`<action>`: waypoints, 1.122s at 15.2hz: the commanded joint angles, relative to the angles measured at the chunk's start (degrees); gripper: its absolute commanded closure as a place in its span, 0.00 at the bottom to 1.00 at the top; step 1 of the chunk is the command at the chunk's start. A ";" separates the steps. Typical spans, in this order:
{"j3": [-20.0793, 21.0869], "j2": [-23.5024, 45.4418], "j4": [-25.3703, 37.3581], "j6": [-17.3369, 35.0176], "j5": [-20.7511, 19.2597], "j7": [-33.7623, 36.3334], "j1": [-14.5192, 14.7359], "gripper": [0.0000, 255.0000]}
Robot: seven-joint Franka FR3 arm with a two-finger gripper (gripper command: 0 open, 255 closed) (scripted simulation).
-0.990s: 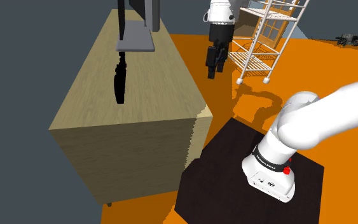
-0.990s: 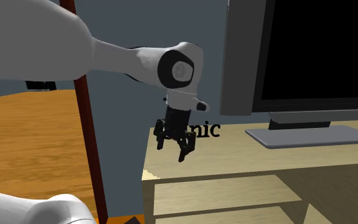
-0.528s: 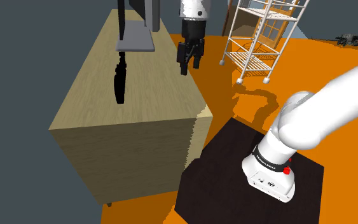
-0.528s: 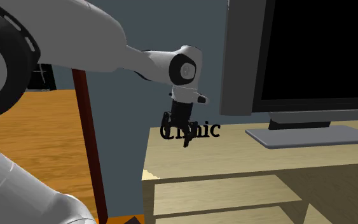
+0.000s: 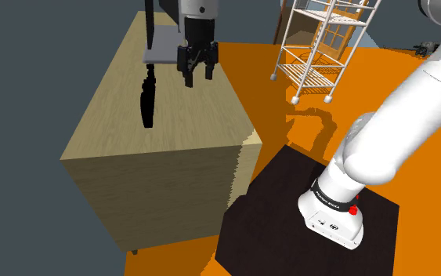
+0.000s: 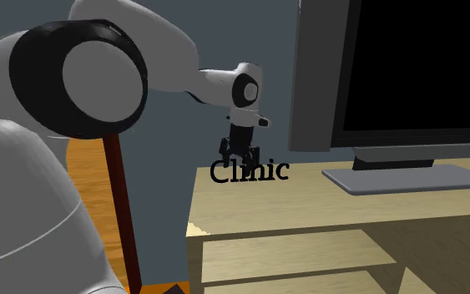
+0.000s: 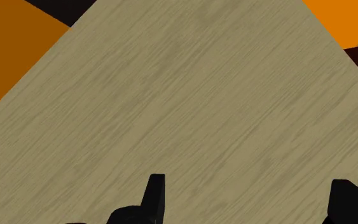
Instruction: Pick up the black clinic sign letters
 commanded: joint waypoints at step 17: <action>3.63 26.25 28.25 0.96 -8.03 11.50 4.85 0.00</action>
